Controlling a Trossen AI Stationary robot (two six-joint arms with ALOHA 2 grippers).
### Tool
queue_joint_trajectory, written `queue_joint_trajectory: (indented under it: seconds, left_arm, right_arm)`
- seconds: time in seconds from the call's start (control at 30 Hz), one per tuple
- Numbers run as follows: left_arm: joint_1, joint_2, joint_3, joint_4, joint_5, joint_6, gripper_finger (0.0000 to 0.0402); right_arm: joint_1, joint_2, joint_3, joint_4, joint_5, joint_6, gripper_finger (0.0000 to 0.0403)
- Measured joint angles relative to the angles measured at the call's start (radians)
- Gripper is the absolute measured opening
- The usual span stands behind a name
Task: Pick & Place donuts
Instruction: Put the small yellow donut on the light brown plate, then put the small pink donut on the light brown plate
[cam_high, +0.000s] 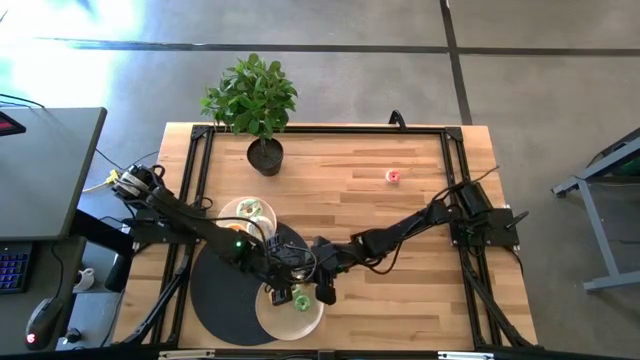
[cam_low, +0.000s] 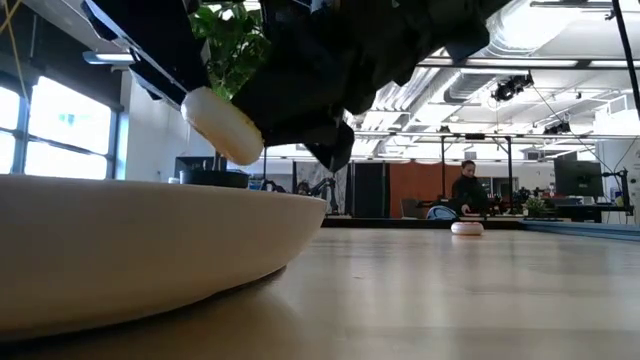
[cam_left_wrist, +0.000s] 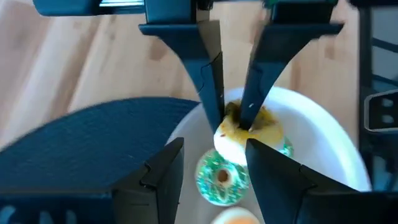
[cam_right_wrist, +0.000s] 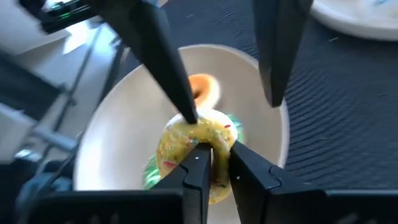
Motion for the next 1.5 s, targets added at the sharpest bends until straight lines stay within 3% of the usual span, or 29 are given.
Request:
queue_joint_trajectory:
  seconds: [0.13,0.43,0.6,0.97,1.17,1.27,1.43,1.5]
  left_arm:
    - [0.0,0.0,0.0,0.025,0.05,-0.007,0.0168]
    - [-0.005,0.043,-0.001,0.069,0.081,-0.008,0.0168]
    - [-0.006,0.045,-0.001,0.094,0.079,-0.004,0.0168]
    - [-0.006,0.045,-0.001,0.067,0.097,-0.004,0.0168]
    - [-0.006,0.045,0.0,0.073,0.092,-0.004,0.0168]
    - [-0.006,0.045,0.0,0.069,0.072,0.0,0.0168]
    - [-0.005,0.045,0.0,0.067,0.015,0.001,0.0168]
    - [-0.006,0.045,0.0,0.067,0.004,0.001,0.0168]
  right_arm:
    - [0.014,0.0,0.0,0.022,-0.064,-0.017,0.0071]
    - [0.042,-0.001,-0.002,-0.026,0.053,-0.053,0.0131]
    - [0.039,-0.002,-0.002,-0.059,0.066,-0.048,0.0151]
    - [0.03,-0.024,-0.002,-0.105,0.049,-0.045,0.0152]
    - [-0.01,-0.156,0.0,-0.338,0.079,-0.088,0.0143]
    - [-0.035,-0.234,0.0,-0.525,0.208,-0.149,0.0142]
    - [-0.098,-0.327,0.0,-0.847,0.56,-0.158,0.0142]
    - [-0.138,-0.353,0.0,-0.974,0.626,-0.151,0.0142]
